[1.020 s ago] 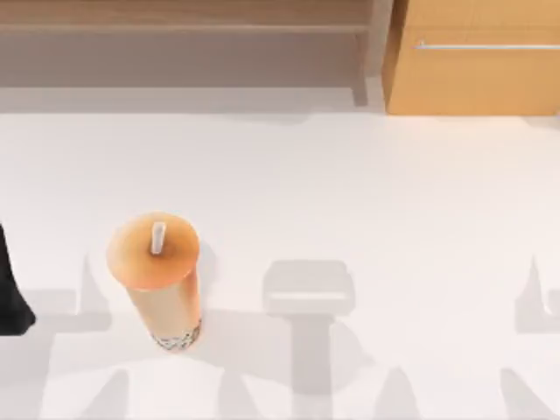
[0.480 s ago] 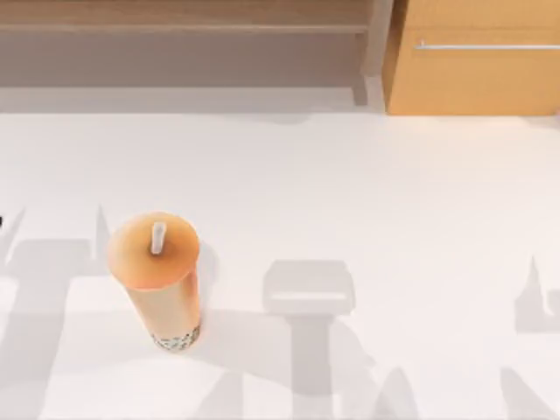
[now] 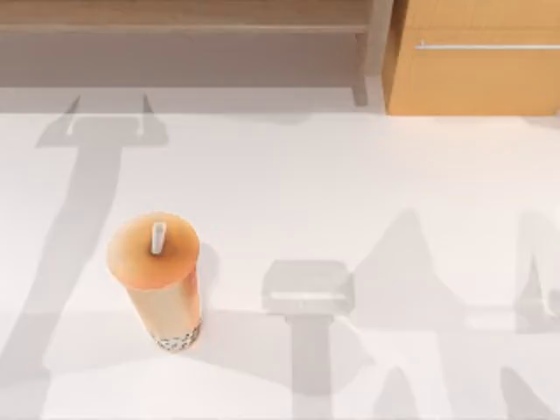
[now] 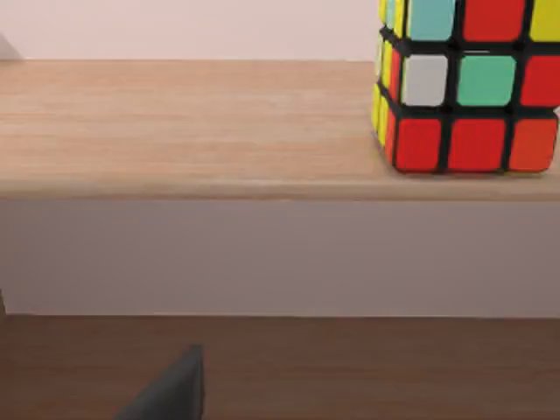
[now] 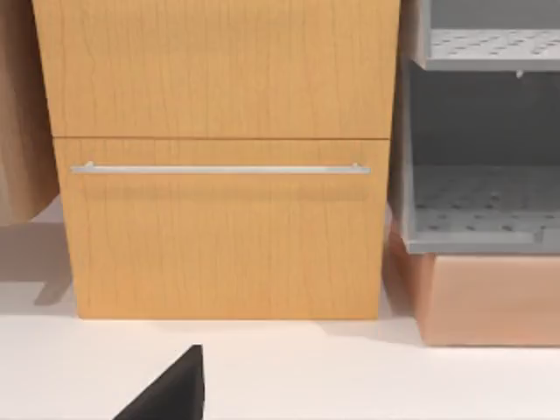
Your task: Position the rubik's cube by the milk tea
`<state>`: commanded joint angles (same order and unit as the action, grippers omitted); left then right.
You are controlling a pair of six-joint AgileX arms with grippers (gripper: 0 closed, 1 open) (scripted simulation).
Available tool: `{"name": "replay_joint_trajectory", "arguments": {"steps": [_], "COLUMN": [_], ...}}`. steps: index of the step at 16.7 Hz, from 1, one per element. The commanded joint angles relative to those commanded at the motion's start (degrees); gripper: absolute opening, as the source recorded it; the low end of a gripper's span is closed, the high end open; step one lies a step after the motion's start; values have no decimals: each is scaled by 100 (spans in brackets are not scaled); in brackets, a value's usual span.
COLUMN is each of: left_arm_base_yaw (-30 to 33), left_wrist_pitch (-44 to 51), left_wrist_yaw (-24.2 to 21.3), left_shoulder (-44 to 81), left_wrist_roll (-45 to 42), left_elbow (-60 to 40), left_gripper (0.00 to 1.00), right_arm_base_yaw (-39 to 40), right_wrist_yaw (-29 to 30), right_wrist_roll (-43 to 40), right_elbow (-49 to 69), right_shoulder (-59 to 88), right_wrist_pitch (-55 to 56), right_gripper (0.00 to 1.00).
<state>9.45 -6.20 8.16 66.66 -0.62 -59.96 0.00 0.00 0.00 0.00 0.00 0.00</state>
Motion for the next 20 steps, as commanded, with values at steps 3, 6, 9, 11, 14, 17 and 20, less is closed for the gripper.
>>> {"name": "replay_joint_trajectory", "arguments": {"steps": [3, 6, 9, 11, 14, 17, 20], "left_arm_base_yaw": [191, 328, 391, 394, 365, 358, 306], "left_wrist_pitch": [-122, -217, -266, -268, -262, -235, -151], "left_wrist_yaw": [152, 260, 311, 313, 305, 271, 214], "left_shoulder": [1332, 2199, 2571, 2587, 2567, 2782, 3313], "left_wrist_roll": [-12, -23, -29, -29, -28, -28, -27], "left_elbow": [-1167, -1985, -2371, -2388, -2361, -2599, -3231], "left_gripper": [100, 100, 100, 100, 100, 100, 100], "right_arm_base_yaw": [0, 0, 0, 0, 0, 0, 0], "right_wrist_yaw": [0, 0, 0, 0, 0, 0, 0], "right_wrist_roll": [0, 0, 0, 0, 0, 0, 0], "right_elbow": [0, 0, 0, 0, 0, 0, 0], "right_shoulder": [0, 0, 0, 0, 0, 0, 0], "right_wrist_pitch": [0, 0, 0, 0, 0, 0, 0], "right_gripper": [100, 100, 100, 100, 100, 100, 100]}}
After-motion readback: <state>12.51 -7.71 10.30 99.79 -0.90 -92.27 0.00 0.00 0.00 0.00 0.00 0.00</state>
